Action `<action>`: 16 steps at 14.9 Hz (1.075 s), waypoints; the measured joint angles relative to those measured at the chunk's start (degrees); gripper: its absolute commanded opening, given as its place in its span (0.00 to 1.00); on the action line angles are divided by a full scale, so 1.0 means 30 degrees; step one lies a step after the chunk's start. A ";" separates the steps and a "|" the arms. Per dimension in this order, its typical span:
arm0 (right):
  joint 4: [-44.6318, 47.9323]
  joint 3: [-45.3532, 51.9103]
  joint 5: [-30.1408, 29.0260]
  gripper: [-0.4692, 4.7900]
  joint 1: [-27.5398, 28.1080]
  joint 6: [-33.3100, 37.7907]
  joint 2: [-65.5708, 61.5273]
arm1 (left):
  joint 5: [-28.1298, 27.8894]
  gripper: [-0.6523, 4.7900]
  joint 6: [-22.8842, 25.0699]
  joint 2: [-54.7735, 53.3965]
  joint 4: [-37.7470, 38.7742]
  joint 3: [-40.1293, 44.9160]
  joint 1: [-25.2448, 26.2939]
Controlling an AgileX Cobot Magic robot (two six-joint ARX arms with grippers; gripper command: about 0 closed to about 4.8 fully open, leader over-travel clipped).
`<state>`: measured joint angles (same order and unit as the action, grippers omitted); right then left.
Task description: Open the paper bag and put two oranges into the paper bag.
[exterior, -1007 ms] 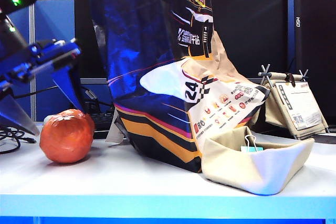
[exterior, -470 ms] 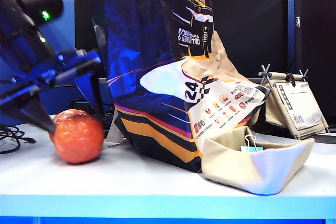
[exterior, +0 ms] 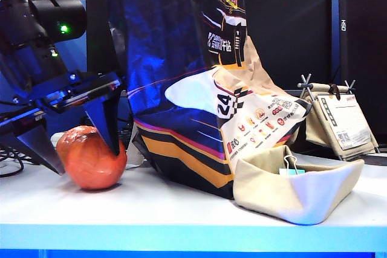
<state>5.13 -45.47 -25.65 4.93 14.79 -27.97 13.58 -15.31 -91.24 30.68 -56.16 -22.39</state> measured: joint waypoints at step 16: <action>-0.0015 0.0000 -0.0007 0.65 0.0007 -0.0007 -0.0007 | -0.0393 0.47 0.0022 -0.1377 -0.3089 -0.0102 -0.0007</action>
<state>5.08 -45.47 -25.67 4.95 14.76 -27.99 12.40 -15.25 -95.37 21.41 -56.47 -22.41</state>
